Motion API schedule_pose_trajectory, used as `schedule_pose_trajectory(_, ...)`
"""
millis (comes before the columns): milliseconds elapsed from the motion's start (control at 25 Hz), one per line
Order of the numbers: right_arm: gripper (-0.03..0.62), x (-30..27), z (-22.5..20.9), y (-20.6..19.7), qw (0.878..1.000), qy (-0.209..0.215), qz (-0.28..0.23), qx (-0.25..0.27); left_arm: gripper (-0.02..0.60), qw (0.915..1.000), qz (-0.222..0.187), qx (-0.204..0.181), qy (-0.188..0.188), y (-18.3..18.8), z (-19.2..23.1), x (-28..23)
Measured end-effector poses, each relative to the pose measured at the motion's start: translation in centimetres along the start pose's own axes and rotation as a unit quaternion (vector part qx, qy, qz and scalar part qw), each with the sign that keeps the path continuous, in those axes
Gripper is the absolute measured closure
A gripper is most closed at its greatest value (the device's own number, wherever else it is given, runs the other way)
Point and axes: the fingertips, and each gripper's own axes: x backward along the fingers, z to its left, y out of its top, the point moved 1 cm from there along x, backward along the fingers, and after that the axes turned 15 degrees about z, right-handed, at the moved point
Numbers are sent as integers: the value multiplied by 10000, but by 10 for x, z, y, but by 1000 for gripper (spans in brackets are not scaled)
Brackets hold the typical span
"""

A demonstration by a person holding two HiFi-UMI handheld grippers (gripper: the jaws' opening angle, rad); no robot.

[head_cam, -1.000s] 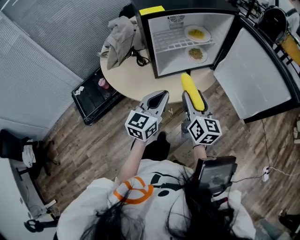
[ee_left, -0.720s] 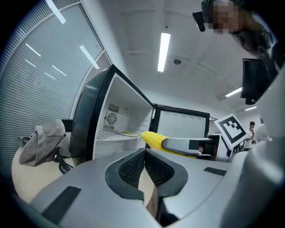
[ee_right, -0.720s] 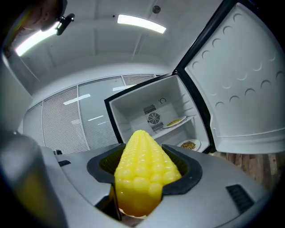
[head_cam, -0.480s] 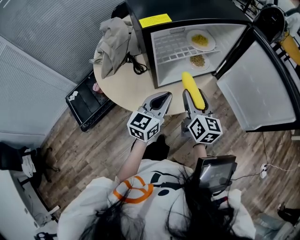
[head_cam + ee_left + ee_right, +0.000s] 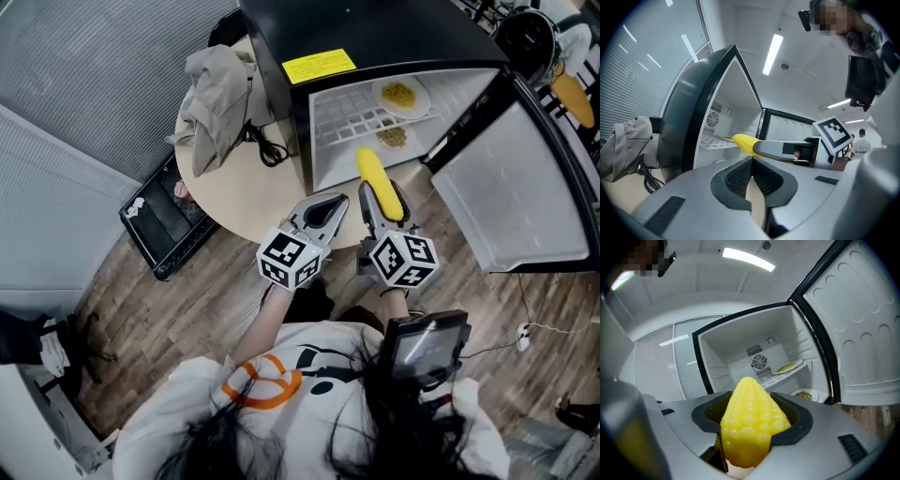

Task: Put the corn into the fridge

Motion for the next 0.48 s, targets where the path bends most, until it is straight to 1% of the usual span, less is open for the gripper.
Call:
schedule_pose_trajectory(80, 336, -2, -5, 2, 10000, -74, -1, 28, 571, 10000, 32, 12, -76, -2, 2, -3)
schedule_pose_trajectory(200, 336, -1, -13, 9, 9999, -141, -56, -14, 571, 9999, 68, 57, -65, -4, 6, -6)
schedule_pose_trajectory(480, 336, -9, -31, 28, 9999, -74, -81, 5, 571, 10000, 21, 49, 43, 1, 11, -12)
